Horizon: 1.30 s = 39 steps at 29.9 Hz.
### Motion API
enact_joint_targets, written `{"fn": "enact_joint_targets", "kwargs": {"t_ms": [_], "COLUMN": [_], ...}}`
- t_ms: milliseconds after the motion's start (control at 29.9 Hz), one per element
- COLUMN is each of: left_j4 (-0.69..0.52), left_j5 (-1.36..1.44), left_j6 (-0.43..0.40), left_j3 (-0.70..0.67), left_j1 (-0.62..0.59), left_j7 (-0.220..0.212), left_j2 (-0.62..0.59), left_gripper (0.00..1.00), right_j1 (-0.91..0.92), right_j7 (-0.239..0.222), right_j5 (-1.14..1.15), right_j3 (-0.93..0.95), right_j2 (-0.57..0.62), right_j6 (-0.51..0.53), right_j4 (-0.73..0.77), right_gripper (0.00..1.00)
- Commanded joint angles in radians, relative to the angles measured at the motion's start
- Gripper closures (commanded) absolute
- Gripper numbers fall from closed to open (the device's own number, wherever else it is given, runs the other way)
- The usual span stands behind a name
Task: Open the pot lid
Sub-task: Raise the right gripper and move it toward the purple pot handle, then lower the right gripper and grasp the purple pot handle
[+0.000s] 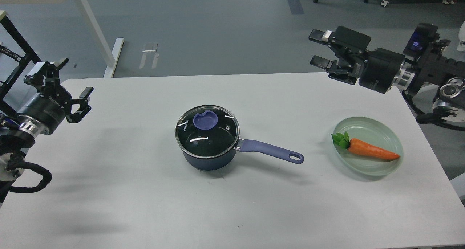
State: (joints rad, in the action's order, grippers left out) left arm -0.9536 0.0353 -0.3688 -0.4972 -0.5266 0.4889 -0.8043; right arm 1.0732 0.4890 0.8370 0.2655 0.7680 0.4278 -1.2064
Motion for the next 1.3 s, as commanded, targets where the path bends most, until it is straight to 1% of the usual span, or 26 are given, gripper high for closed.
{"fn": "enact_joint_targets", "kwargs": {"t_ms": [0, 67, 134, 167, 268, 401, 569, 770, 903, 1004, 1071, 1171, 1204, 1271], "left_j4": [-0.01, -0.017, -0.027, -0.034, -0.04, -0.042, -0.042, -0.085, -0.086, -0.094, -0.097, -0.099, -0.1, -0.1], "left_j5": [0.0, 0.0, 0.0, 0.0, 0.0, 0.0, 0.0, 0.0, 0.0, 0.0, 0.0, 0.0, 0.0, 0.0], "left_j6": [-0.002, -0.002, -0.002, -0.002, -0.002, -0.002, -0.002, 0.005, 0.008, 0.008, 0.01, 0.01, 0.01, 0.014], "left_j3": [0.0, 0.0, 0.0, 0.002, 0.0, 0.0, 0.0, -0.004, -0.003, -0.004, -0.006, -0.006, -0.006, -0.007], "left_j1": [-0.01, -0.01, -0.01, -0.01, -0.01, -0.01, -0.01, -0.01, -0.01, -0.01, -0.01, -0.01, -0.012, -0.021], "left_j7": [0.0, 0.0, 0.0, 0.0, 0.0, 0.0, 0.0, 0.0, 0.0, 0.0, 0.0, 0.0, 0.0, 0.0], "left_j2": [-0.007, -0.01, -0.012, -0.012, -0.012, -0.012, -0.01, -0.021, -0.022, -0.024, -0.024, -0.023, -0.021, -0.021], "left_gripper": [0.01, 0.01, 0.01, 0.01, 0.01, 0.01, 0.01, 0.01, 0.01, 0.01, 0.01, 0.01, 0.01, 0.01], "right_j1": [0.178, 0.253, 0.292, 0.322, 0.359, 0.379, 0.367, 0.318, 0.301, 0.301, 0.301, 0.301, 0.298, 0.297], "right_j7": [0.0, 0.0, 0.0, 0.0, 0.0, 0.0, 0.0, 0.0, 0.0, 0.0, 0.0, 0.0, 0.0, 0.0], "right_j5": [0.199, 0.304, 0.398, 0.503, 0.676, 0.78, 0.834, 0.835, 0.829, 0.83, 0.83, 0.832, 0.832, 0.832], "right_j3": [-0.21, -0.299, -0.348, -0.401, -0.509, -0.612, -0.676, -0.72, -0.727, -0.73, -0.732, -0.733, -0.733, -0.733], "right_j2": [-0.018, -0.056, -0.09, -0.126, -0.176, -0.225, -0.277, -0.354, -0.371, -0.372, -0.372, -0.372, -0.374, -0.377], "right_j6": [-0.023, -0.05, -0.073, -0.114, -0.193, -0.218, -0.237, -0.322, -0.327, -0.327, -0.327, -0.325, -0.327, -0.327], "right_j4": [-0.033, -0.064, -0.079, -0.084, -0.081, -0.079, -0.055, 0.048, 0.054, 0.054, 0.053, 0.053, 0.051, 0.051], "right_gripper": [0.0, 0.0, 0.01, 0.01, 0.01, 0.01, 0.02, 0.05, 0.09, 0.14, 0.21, 0.27, 0.31, 0.33]}}
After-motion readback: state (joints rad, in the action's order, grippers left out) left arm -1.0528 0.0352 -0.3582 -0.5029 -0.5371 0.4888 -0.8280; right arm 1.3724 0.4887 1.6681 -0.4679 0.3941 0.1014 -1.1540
